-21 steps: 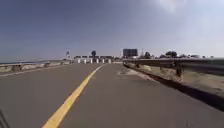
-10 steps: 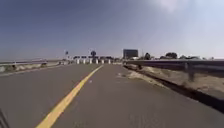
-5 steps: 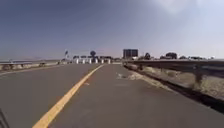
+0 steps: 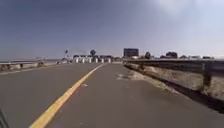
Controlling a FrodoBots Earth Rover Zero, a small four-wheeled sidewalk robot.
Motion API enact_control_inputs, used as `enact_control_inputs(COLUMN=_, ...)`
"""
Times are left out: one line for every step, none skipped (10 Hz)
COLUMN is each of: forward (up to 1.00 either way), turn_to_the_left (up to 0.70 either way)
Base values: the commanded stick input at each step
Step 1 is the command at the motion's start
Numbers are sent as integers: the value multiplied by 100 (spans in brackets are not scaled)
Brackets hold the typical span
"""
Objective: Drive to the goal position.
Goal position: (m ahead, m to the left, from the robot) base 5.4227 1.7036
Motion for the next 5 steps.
enact_control_inputs(forward=50, turn_to_the_left=0)
enact_control_inputs(forward=50, turn_to_the_left=0)
enact_control_inputs(forward=50, turn_to_the_left=0)
enact_control_inputs(forward=50, turn_to_the_left=0)
enact_control_inputs(forward=50, turn_to_the_left=0)
